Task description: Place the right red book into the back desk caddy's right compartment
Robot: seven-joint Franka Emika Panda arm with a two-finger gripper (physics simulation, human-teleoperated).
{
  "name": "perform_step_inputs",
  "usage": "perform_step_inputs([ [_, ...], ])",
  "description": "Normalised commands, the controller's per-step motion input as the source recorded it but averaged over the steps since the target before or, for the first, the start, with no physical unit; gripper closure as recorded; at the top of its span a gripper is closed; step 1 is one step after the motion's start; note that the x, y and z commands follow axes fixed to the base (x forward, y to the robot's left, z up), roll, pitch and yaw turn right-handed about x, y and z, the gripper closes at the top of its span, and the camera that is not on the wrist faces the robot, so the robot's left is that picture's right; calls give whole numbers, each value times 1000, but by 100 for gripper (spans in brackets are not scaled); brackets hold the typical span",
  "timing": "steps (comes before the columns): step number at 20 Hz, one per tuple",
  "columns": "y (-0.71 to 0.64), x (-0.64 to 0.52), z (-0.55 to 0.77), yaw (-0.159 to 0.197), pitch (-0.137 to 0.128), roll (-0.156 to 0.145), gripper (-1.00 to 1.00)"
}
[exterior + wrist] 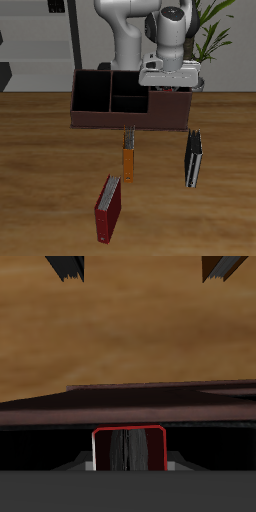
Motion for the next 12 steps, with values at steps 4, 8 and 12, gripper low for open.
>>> perform_step_inputs([
  [4,-180,-3,-30,-35,14,0,-100],
  [8,-208,121,-17,-29,16,-9,-100],
  [12,-174,41,71,-12,8,12,-100],
])
